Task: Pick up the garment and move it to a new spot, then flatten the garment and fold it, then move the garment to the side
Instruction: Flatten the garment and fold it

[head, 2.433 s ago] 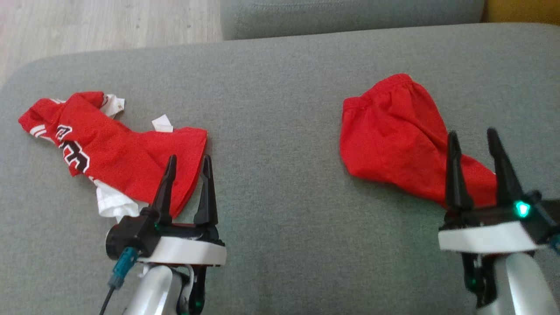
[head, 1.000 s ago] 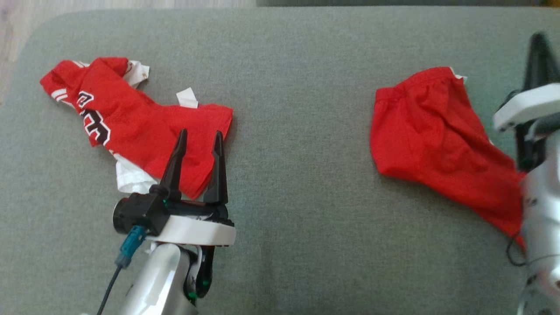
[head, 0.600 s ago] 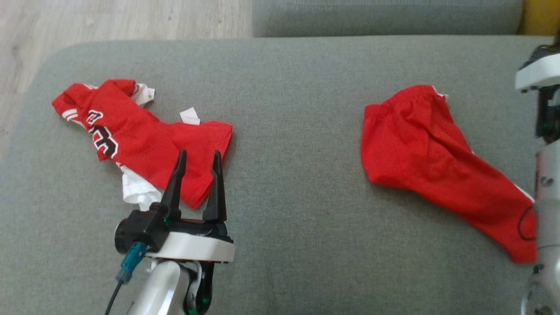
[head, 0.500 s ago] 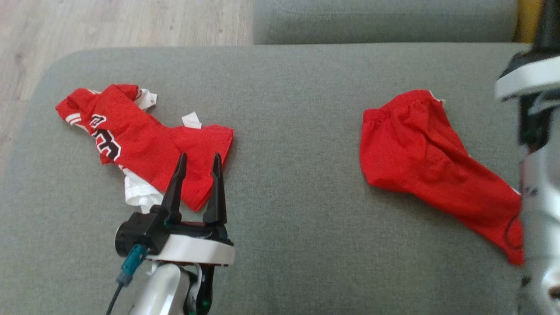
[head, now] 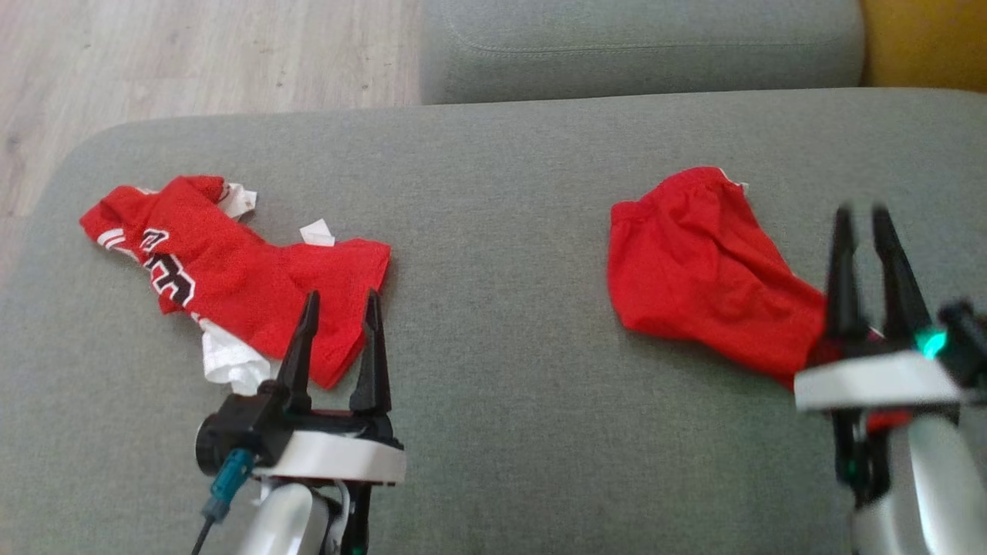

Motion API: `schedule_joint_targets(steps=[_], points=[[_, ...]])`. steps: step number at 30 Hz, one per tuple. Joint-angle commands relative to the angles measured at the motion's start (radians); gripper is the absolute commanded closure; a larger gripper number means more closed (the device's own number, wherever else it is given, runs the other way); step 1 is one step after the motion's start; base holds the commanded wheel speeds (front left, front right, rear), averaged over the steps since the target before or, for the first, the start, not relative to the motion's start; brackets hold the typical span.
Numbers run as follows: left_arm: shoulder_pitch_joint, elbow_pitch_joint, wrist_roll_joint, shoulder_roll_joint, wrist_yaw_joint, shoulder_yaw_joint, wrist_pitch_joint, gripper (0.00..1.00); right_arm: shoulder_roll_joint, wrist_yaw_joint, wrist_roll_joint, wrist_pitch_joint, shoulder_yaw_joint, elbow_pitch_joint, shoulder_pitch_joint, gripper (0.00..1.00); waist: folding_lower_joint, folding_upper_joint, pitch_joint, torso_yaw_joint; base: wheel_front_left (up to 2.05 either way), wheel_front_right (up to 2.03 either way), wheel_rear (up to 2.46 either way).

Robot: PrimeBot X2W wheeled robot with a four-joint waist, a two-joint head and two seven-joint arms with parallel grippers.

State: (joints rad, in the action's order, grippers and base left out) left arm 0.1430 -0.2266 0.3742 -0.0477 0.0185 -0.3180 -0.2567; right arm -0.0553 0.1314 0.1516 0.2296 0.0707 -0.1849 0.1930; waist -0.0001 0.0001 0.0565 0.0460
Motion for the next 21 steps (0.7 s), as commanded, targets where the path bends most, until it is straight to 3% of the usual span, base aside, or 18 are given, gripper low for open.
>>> schedule_joint_targets(steps=[1,9,21], points=[[0.015,0.026,-0.012,-0.003,-0.004,0.036,-0.005,0.0,0.004,-0.001,0.01,0.016,-0.032,0.055,-0.03,0.0,0.0001,-0.0001,0.0,-0.004,0.0,0.0,0.0],[-0.002,0.0,-0.039,-0.003,-0.013,0.048,-0.005,0.0,0.005,-0.001,0.049,0.031,-0.061,0.039,-0.171,0.0,0.0001,-0.0001,0.001,-0.018,0.0,0.0,0.0],[0.023,0.012,-0.043,-0.003,-0.017,0.024,-0.005,0.0,0.005,-0.001,0.0,0.032,-0.062,0.018,-0.104,0.0,0.0001,-0.0001,0.036,-0.011,0.0,0.0,0.0]])
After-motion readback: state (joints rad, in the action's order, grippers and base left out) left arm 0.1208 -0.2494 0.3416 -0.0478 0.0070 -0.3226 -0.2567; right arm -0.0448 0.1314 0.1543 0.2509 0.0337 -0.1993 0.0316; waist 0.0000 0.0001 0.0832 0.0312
